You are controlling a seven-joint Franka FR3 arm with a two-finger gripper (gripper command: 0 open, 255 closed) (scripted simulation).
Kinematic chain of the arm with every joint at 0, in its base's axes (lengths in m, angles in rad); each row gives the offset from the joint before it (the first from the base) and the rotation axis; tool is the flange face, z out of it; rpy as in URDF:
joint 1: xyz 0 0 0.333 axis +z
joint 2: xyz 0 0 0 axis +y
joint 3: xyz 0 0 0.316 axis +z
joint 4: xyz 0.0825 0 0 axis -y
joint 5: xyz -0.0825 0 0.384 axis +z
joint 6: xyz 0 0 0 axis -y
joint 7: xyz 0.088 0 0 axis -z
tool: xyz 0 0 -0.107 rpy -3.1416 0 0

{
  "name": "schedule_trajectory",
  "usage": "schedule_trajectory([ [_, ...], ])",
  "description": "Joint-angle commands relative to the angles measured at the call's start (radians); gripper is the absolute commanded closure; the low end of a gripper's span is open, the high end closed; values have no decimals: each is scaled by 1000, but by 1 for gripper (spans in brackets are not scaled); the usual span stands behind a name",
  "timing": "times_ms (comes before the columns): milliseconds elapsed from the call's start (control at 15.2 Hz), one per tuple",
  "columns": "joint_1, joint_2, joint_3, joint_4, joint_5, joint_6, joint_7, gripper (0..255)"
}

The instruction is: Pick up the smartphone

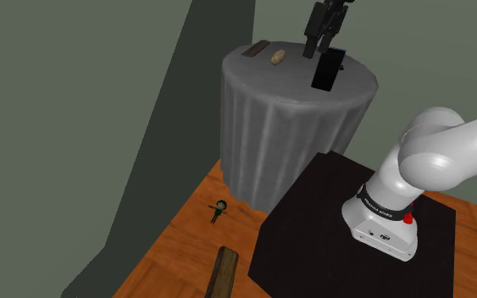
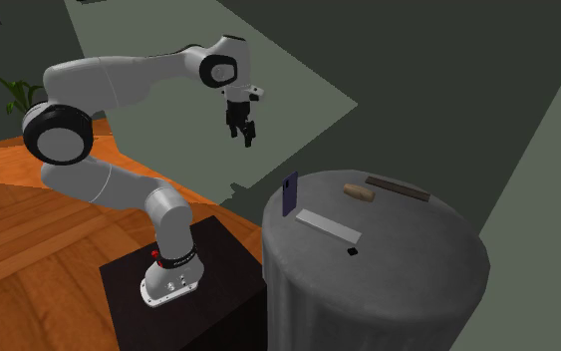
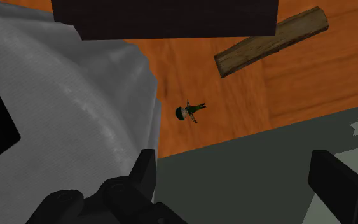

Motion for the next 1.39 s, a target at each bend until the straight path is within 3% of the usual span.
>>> schedule_trajectory([
  [0,0,0,0,0,0,0,0,0],
  [726,-33,74,-243,35,-177,114,-369,0],
  [1320,-16,215,-425,142,-229,221,-628,0],
])
